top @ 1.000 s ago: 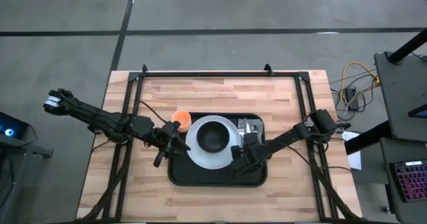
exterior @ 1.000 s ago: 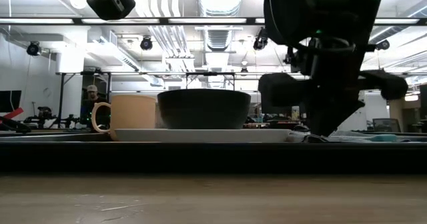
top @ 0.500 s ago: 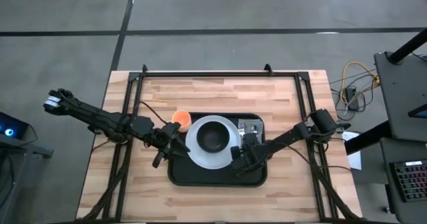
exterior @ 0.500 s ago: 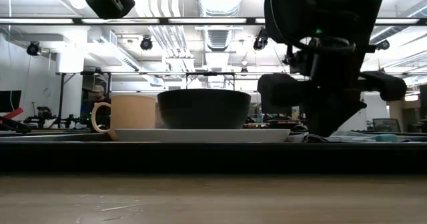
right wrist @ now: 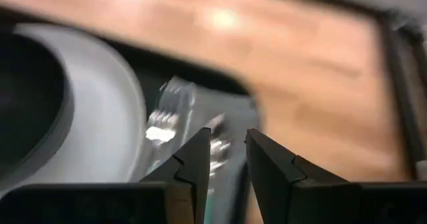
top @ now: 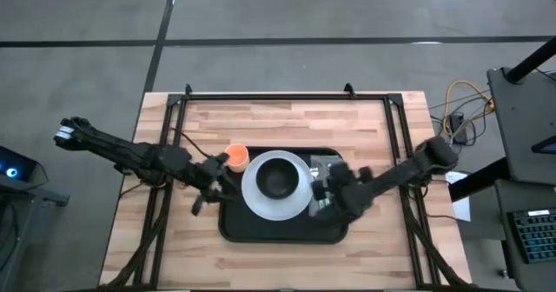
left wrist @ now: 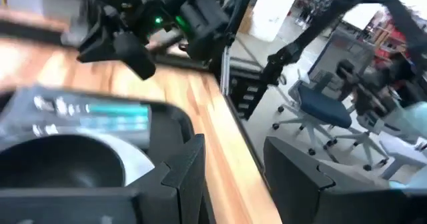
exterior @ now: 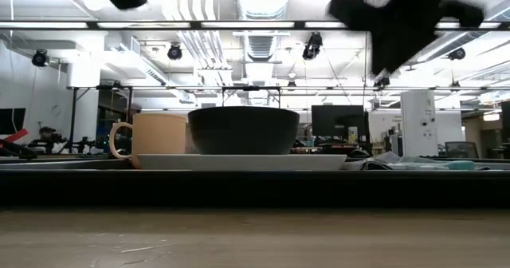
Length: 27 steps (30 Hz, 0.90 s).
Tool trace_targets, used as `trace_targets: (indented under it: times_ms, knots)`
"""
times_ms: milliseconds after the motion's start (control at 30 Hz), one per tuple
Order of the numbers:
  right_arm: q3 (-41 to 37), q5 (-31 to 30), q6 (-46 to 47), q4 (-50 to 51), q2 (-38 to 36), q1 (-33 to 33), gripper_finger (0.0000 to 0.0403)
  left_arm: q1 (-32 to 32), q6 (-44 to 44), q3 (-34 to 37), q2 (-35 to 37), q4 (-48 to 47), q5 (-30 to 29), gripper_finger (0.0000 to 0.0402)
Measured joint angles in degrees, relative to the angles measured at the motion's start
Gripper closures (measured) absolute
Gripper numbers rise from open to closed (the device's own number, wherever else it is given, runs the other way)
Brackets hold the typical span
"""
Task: Set up tray
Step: Return to Home Position
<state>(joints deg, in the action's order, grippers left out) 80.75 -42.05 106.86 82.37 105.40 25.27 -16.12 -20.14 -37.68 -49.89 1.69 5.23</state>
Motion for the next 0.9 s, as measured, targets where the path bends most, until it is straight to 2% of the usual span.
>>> trace_targets:
  times_ms: [100, 367, 467, 600, 700, 800, 900]
  knots:
    - [-1.23, -3.46, 5.54, 7.40, -4.47, 1.73, 0.0317, 0.93, 3.25, -0.79, 5.12, -2.22, -0.91, 0.0268]
    - [-15.23, -11.13, 0.53, 1.48, -19.92, 1.50, 0.0324, 6.69, 7.10, -0.43, 16.74, -7.34, -3.06, 0.0268]
    - [-20.92, -15.91, -2.61, -5.85, -24.76, 1.12, 0.0323, 9.02, 7.57, -0.20, 18.76, -11.27, -4.19, 0.0268]
    - [-28.56, -17.26, -11.49, -17.46, -28.94, 0.99, 0.0317, 10.56, 7.50, 1.94, 19.23, -11.33, -4.92, 0.0268]
    - [-33.23, -18.71, -17.89, -24.26, -30.47, 0.92, 0.0312, 10.89, 7.45, 3.84, 19.11, -11.41, -9.11, 0.0268]
    - [-36.89, -20.69, -24.27, -29.18, -31.37, 0.99, 0.0310, 11.02, 7.91, 6.10, 19.56, -10.71, -11.65, 0.0268]
    - [-39.57, -24.32, -25.32, -30.83, -31.93, 0.97, 0.0313, 11.02, 8.26, 9.00, 21.43, -9.02, -11.58, 0.0268]
